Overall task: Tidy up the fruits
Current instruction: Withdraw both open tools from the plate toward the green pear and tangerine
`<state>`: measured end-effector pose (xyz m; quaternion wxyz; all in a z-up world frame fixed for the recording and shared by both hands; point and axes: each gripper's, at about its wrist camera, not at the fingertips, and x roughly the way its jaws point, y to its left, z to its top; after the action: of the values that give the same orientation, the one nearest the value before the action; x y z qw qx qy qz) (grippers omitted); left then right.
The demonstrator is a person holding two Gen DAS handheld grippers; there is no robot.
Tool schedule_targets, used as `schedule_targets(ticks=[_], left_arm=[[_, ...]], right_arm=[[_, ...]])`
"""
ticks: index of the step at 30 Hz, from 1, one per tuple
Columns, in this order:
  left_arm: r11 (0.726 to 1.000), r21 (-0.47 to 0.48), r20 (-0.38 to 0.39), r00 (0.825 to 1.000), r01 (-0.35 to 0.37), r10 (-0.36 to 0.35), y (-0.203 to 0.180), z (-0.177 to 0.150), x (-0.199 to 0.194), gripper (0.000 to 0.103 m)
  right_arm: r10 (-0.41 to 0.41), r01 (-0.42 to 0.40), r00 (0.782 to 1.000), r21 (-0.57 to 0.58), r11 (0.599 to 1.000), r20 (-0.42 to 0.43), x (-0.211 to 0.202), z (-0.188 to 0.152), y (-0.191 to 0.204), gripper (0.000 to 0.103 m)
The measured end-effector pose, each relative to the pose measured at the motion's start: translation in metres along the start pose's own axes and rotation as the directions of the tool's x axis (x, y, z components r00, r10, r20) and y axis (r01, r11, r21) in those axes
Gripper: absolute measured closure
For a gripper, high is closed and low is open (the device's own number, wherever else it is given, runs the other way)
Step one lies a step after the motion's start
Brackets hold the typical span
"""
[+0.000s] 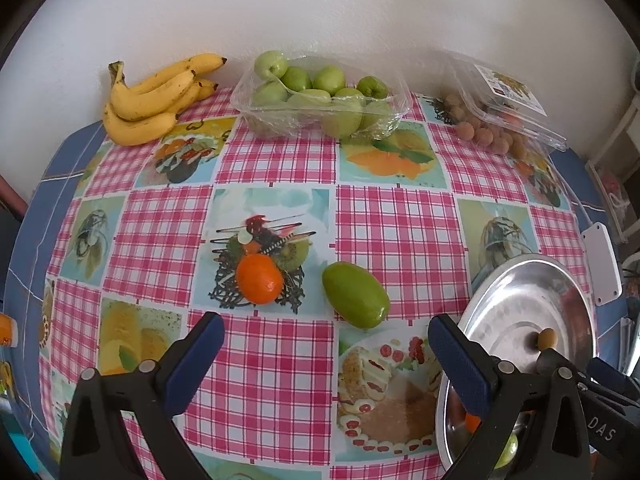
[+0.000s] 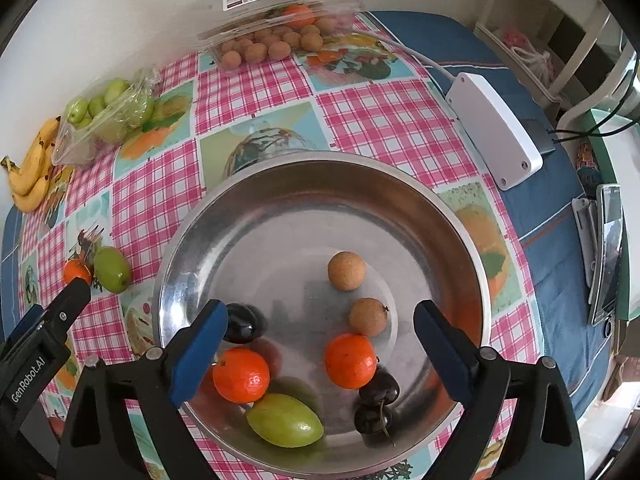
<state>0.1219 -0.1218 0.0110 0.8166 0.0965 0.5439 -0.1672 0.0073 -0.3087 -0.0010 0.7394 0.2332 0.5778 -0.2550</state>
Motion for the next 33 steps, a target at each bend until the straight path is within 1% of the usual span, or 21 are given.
schedule_targets(ticks=[8,13,19,21,25,29,33], left_arm=[[1.0,-0.006,0.007,1.0,-0.021,0.021,0.012,0.004,-0.002,0.0],[0.999,-0.025,0.021,0.999,-0.025,0.025,0.026,0.008,-0.008,0.0],[0.996,-0.054,0.04,0.996,-0.074,0.076,0.051,0.014,-0.016,0.0],[0.994,-0.072,0.037,0.996,-0.077,0.08,0.06,0.015,-0.017,0.0],[0.991,-0.109,0.025,0.996,-0.082,0.086,0.082,0.013,-0.019,0.0],[0.983,-0.138,0.025,0.992,-0.12,0.124,0.105,0.011,-0.022,0.0],[0.975,-0.176,0.029,0.99,-0.133,0.14,0.128,0.009,-0.028,0.0]], right_arm=[[-0.017,0.017,1.0,-0.017,1.0,0.014,-0.004,-0.001,0.01,0.009],[-0.012,0.013,1.0,-0.038,0.999,0.026,-0.007,-0.001,0.022,0.009],[-0.009,0.012,0.999,-0.091,0.996,0.034,-0.01,-0.003,0.045,0.009],[-0.01,0.013,0.999,-0.106,0.994,0.035,-0.01,-0.004,0.052,0.009],[0.016,-0.011,0.999,-0.129,0.992,0.037,-0.011,-0.005,0.068,0.009],[0.044,-0.034,0.998,-0.172,0.985,0.053,-0.016,-0.008,0.091,0.009],[0.076,-0.063,0.995,-0.2,0.978,0.058,-0.019,-0.012,0.112,0.009]])
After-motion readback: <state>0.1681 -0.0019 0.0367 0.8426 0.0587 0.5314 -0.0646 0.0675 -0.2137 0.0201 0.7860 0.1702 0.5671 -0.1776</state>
